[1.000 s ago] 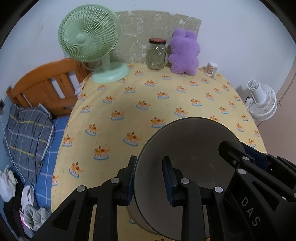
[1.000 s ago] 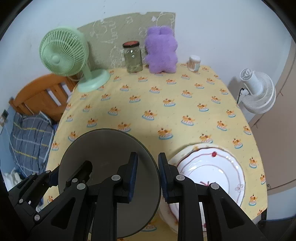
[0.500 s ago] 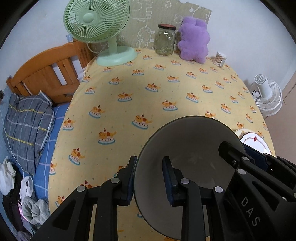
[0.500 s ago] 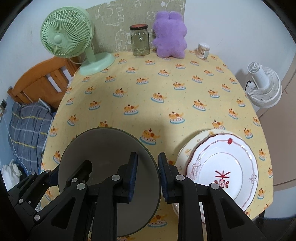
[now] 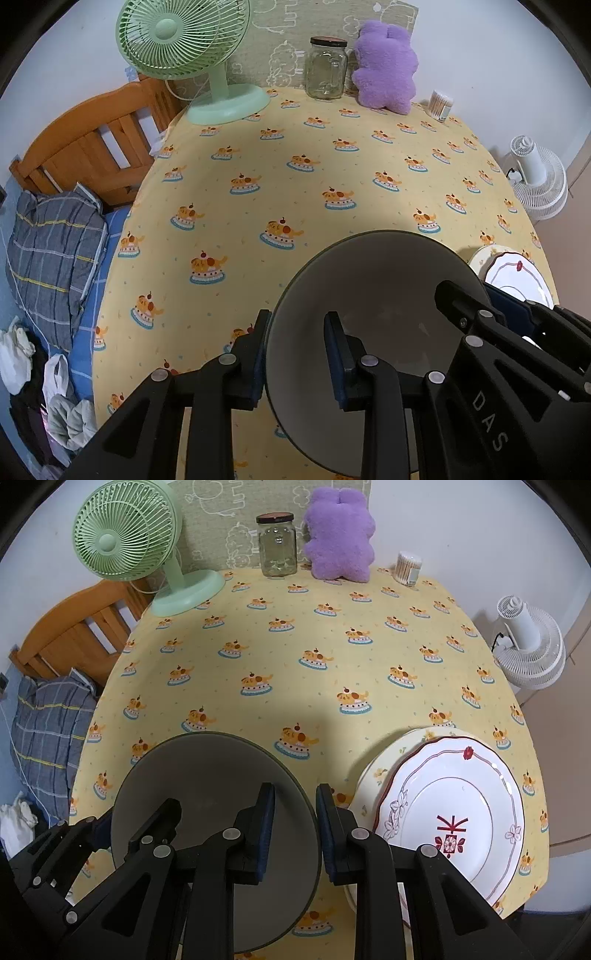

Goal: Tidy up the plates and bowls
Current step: 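Lower the bowl into the first bowl and open both grippers, then grip the nested bowls' rim with both grippers and lift them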

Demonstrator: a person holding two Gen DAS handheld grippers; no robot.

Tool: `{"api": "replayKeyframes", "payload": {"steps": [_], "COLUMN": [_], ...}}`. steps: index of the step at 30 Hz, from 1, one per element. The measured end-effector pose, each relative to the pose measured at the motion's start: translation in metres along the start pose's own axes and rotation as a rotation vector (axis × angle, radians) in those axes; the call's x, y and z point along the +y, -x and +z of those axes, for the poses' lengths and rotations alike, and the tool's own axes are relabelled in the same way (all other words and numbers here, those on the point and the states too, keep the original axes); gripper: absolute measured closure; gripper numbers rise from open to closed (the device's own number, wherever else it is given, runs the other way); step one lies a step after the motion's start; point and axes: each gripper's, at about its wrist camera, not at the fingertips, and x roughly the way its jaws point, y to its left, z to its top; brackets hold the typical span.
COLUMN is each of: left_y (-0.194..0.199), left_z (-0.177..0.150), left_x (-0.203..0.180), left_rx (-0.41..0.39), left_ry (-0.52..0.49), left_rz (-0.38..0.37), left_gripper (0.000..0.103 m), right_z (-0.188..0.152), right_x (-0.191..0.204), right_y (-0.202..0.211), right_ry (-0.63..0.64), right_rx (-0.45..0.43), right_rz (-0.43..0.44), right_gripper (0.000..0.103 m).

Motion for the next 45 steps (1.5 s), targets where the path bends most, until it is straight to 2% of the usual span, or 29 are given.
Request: {"api": "replayKeyframes", "payload": {"steps": [3, 14, 18, 23, 25, 30, 36, 45], "left_y": [0.0, 0.004, 0.012, 0.024, 0.027, 0.033, 0.029, 0.019], "left_z": [-0.002, -0.005, -0.007, -0.008, -0.007, -0.007, -0.007, -0.008], "left_x": [0.0, 0.001, 0.003, 0.008, 0.009, 0.01, 0.01, 0.009], "left_rx": [-0.002, 0.031, 0.02, -0.007, -0.013, -0.036, -0.021, 0.019], "left_ry": [-0.006, -0.016, -0.016, -0.012, -0.006, 0.008, 0.048, 0.123], "left_rz": [-0.001, -0.045, -0.067, -0.083, -0.089, -0.114, -0.075, -0.027], "left_gripper": [0.077, 0.063, 0.045, 0.03, 0.023, 0.021, 0.021, 0.021], "right_z": [-0.001, -0.005, -0.008, -0.01, -0.01, -0.009, -0.008, -0.003], "right_x": [0.001, 0.001, 0.001, 0.001, 0.001, -0.006, -0.019, -0.037], "right_y": [0.0, 0.006, 0.014, 0.026, 0.032, 0.04, 0.034, 0.015], "right_ry": [0.009, 0.013, 0.024, 0.024, 0.027, 0.011, -0.017, -0.034], "right_rx": [-0.003, 0.017, 0.009, -0.019, -0.038, -0.061, -0.046, 0.0], "right_rz": [-0.004, 0.01, 0.007, 0.019, 0.02, 0.065, 0.081, 0.161], "right_gripper": [0.077, 0.076, 0.075, 0.043, 0.038, 0.022, 0.022, 0.022]}}
